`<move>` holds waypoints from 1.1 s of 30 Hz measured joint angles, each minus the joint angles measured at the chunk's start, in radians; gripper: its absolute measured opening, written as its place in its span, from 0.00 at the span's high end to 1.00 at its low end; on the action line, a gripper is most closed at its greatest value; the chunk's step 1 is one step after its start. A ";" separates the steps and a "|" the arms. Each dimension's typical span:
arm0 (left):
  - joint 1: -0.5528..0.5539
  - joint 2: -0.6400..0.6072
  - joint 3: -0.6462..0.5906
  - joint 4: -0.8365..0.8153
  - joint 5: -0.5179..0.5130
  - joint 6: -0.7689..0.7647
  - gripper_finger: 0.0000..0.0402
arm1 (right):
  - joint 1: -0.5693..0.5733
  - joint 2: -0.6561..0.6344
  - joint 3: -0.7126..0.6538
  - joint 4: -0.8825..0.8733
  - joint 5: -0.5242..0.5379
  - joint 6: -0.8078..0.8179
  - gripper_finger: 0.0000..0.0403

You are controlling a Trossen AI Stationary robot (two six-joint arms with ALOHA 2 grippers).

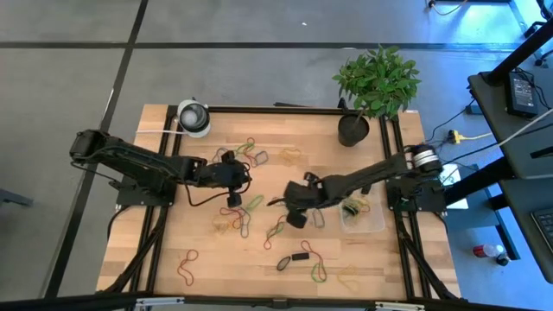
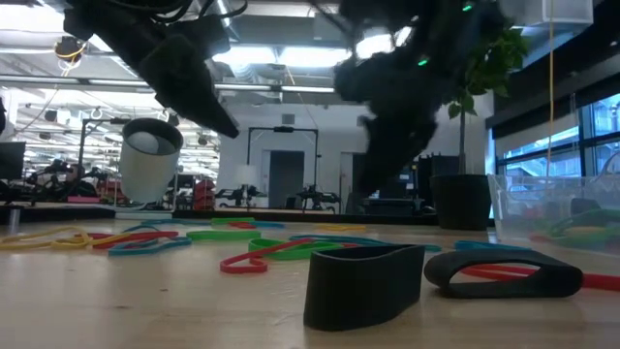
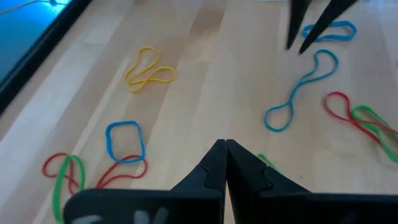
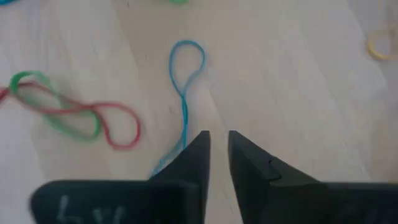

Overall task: Pick and place rubber bands into bin
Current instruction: Put the blue rubber band into the transparent bin

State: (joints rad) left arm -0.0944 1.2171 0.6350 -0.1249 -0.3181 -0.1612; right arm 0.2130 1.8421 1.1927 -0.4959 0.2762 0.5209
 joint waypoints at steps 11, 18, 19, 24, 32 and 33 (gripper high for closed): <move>0.000 0.000 -0.010 0.000 0.024 0.000 0.99 | -0.015 0.137 0.080 0.006 -0.067 -0.029 0.65; 0.000 0.001 -0.024 0.003 0.032 -0.008 0.99 | -0.017 0.180 0.084 0.007 -0.134 -0.036 0.69; 0.000 0.001 -0.024 0.002 0.032 -0.005 0.99 | -0.017 0.186 0.084 0.006 -0.134 -0.036 0.71; 0.000 0.001 -0.024 0.003 0.030 0.010 1.00 | -0.020 0.185 0.084 -0.020 -0.132 -0.036 0.93; 0.000 0.001 -0.024 0.003 0.030 0.008 0.99 | -0.051 0.049 0.077 -0.163 -0.142 -0.025 0.99; 0.000 0.001 -0.024 0.006 0.030 0.008 0.99 | -0.055 0.014 0.078 -0.182 -0.128 -0.026 0.99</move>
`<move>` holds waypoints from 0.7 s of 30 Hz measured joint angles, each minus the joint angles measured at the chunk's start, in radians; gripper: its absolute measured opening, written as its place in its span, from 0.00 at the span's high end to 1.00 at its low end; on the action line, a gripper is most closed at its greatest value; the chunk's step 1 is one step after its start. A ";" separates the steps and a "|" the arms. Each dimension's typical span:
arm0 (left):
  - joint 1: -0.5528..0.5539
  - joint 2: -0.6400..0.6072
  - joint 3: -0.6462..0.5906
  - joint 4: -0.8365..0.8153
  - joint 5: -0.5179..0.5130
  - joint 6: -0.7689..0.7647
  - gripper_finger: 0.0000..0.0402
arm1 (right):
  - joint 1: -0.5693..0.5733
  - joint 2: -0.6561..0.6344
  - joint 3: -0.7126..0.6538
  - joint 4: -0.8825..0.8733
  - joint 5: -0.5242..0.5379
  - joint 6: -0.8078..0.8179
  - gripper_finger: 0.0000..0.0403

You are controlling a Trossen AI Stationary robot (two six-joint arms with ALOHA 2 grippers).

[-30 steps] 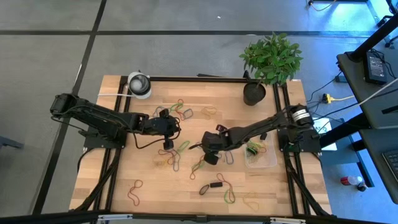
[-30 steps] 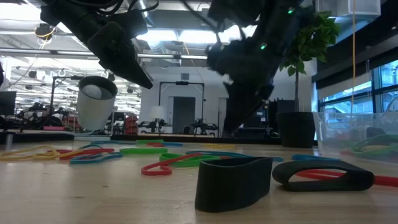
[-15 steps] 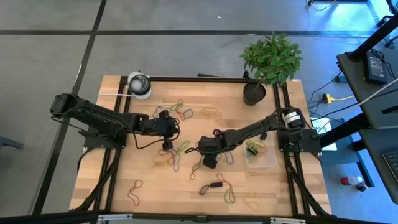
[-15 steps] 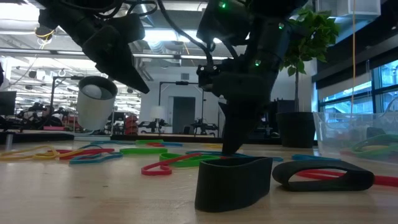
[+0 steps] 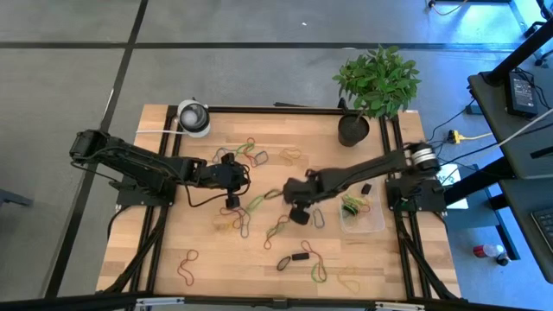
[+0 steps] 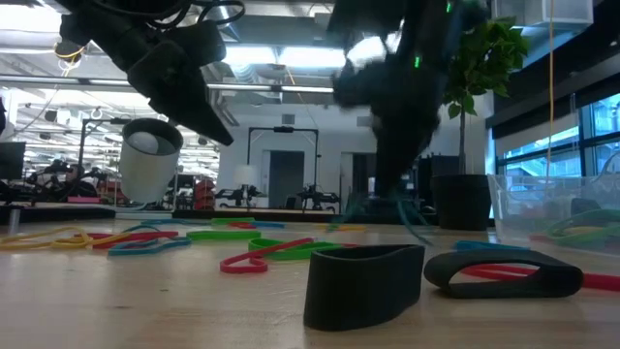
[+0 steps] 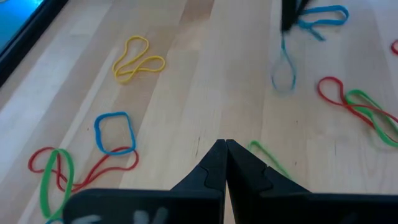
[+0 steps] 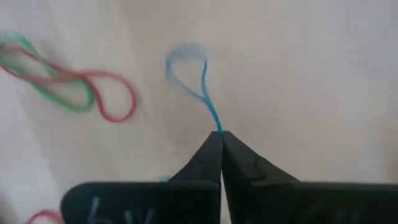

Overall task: Pick and place rubber bands into bin
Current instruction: Put the blue rubber band into the transparent bin

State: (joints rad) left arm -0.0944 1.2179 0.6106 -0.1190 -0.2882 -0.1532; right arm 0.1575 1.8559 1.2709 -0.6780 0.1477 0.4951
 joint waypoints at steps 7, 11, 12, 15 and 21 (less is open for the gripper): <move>0.000 0.000 0.000 0.031 0.001 -0.009 0.99 | 0.000 -0.252 0.001 -0.151 0.114 0.035 1.00; 0.000 0.000 0.000 0.046 0.002 -0.009 1.00 | 0.028 -0.402 0.000 -0.309 0.182 0.139 1.00; 0.000 0.000 0.000 0.046 0.001 -0.009 1.00 | 0.041 -0.439 0.000 -0.362 0.193 0.178 1.00; 0.000 0.000 0.000 0.046 0.001 -0.009 0.99 | 0.081 -0.523 0.000 -0.549 0.197 0.337 1.00; 0.000 0.000 0.000 0.048 -0.005 0.001 0.99 | 0.174 -0.578 -0.006 -0.842 0.186 0.682 1.00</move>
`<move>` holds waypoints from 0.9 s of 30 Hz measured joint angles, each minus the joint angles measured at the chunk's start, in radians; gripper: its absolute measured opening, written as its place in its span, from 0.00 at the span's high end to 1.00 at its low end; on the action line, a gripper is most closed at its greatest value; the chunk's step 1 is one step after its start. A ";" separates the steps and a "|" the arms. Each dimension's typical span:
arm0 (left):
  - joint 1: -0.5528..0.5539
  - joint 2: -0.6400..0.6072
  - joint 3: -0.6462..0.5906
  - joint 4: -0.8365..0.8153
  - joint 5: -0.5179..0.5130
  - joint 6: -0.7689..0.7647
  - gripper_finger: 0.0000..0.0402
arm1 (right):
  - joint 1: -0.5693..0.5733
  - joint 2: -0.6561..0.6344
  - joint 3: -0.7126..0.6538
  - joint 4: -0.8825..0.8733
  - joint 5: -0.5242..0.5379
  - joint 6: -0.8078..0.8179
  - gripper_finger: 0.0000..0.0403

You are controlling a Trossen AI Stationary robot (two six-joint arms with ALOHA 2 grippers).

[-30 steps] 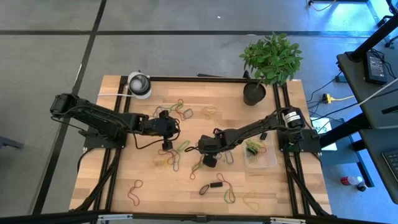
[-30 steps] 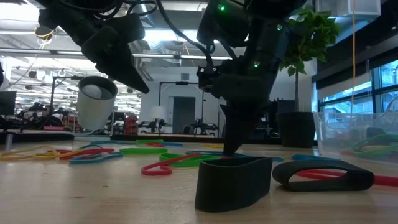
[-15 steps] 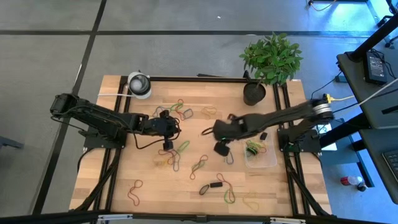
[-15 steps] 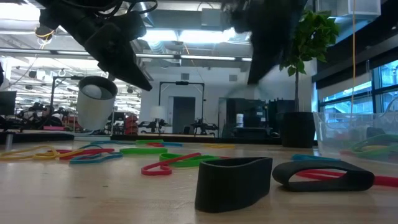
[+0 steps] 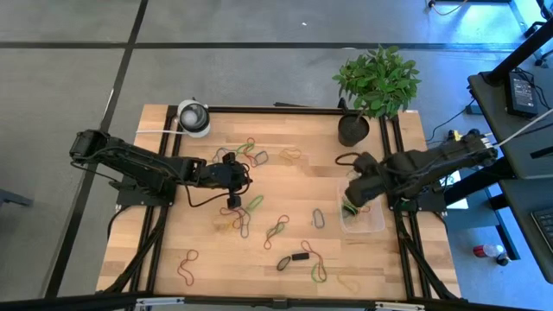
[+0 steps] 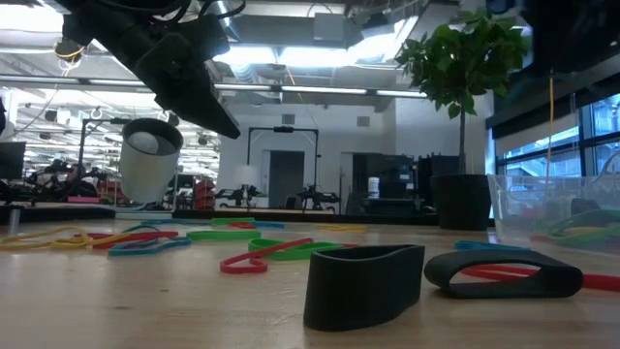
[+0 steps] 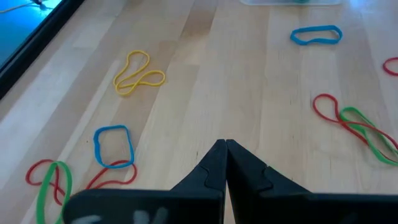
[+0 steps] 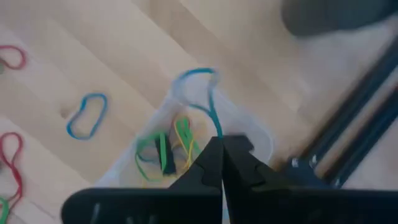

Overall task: Pick and place rubber bands into bin
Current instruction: Put the blue rubber band into the transparent bin

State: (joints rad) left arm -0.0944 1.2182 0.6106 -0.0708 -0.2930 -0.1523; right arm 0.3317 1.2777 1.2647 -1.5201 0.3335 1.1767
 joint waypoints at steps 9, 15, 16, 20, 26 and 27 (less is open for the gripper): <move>0.016 0.000 0.000 0.000 0.001 0.009 0.99 | 0.080 0.004 -0.225 0.146 -0.180 0.178 1.00; 0.020 0.000 0.000 0.000 0.003 0.009 0.99 | 0.110 0.004 -0.400 0.311 -0.233 0.302 1.00; 0.020 0.000 0.000 0.000 0.003 0.009 0.99 | 0.113 0.004 -0.420 0.327 -0.234 0.325 1.00; 0.020 0.000 0.000 0.000 0.003 0.009 1.00 | 0.116 0.004 -0.474 0.356 -0.256 0.399 0.99; 0.020 0.000 0.000 0.000 0.003 0.009 1.00 | 0.116 0.004 -0.484 0.357 -0.257 0.417 0.88; 0.020 0.000 0.000 0.000 0.003 0.009 1.00 | 0.116 0.004 -0.483 0.357 -0.257 0.416 0.85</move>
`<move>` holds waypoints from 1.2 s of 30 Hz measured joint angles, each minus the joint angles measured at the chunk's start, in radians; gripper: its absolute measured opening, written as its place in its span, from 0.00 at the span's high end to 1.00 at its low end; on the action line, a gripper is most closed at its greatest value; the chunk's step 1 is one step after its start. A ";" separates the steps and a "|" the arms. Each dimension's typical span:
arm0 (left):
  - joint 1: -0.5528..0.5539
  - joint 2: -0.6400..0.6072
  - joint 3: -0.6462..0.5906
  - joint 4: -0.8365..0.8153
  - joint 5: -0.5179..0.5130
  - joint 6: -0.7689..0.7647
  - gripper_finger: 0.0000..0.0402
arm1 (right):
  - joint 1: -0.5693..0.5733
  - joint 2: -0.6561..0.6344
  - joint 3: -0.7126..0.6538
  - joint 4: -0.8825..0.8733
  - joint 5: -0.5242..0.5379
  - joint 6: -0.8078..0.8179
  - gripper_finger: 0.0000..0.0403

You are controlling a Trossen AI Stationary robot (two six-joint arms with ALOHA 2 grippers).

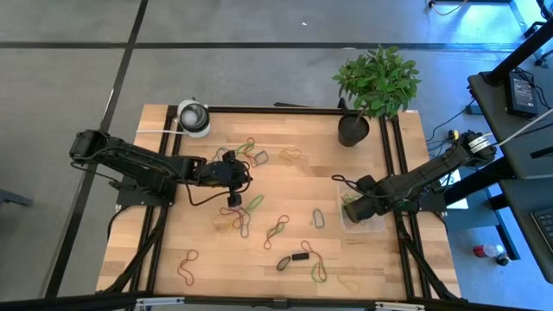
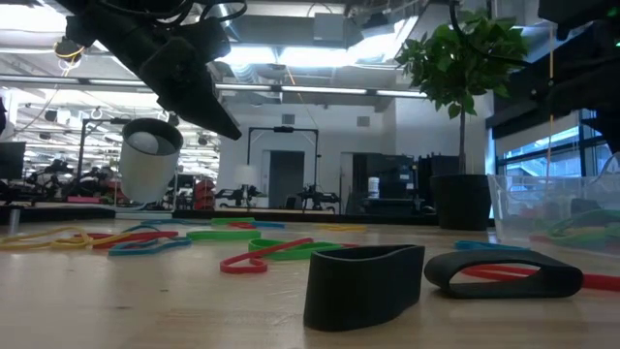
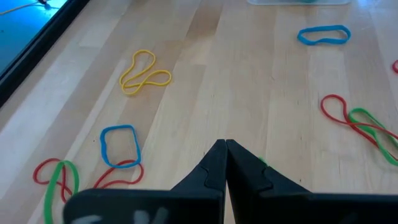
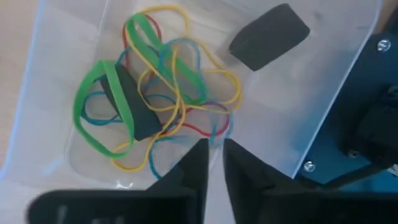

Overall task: Pick and place rubber bands into bin
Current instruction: Put the blue rubber band into the transparent bin, then put the yellow rubber band into the transparent bin

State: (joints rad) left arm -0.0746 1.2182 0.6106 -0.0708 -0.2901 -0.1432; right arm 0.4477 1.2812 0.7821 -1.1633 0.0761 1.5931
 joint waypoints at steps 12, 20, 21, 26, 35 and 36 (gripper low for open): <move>0.000 0.000 0.000 0.000 -0.005 -0.002 0.99 | 0.000 -0.021 0.034 -0.012 0.000 -0.056 0.63; 0.000 0.000 0.000 0.047 -0.056 -0.004 0.99 | 0.000 -0.077 0.125 -0.032 0.102 -0.207 0.63; 0.000 0.000 0.000 0.062 -0.076 -0.013 0.98 | 0.000 -0.088 0.129 -0.034 0.111 -0.232 0.64; 0.000 0.000 0.000 0.142 -0.105 -0.026 0.92 | 0.000 -0.160 0.130 -0.036 0.141 -0.320 0.76; 0.000 0.000 0.000 0.184 -0.110 -0.053 0.78 | 0.000 -0.366 0.129 -0.017 0.230 -0.513 0.97; 0.000 0.000 0.000 0.184 -0.110 -0.053 0.78 | 0.000 -0.385 0.129 -0.008 0.230 -0.545 0.96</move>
State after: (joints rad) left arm -0.0750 1.2182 0.6106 0.1131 -0.4004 -0.1963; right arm 0.4480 0.8965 0.9112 -1.1710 0.3065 1.0482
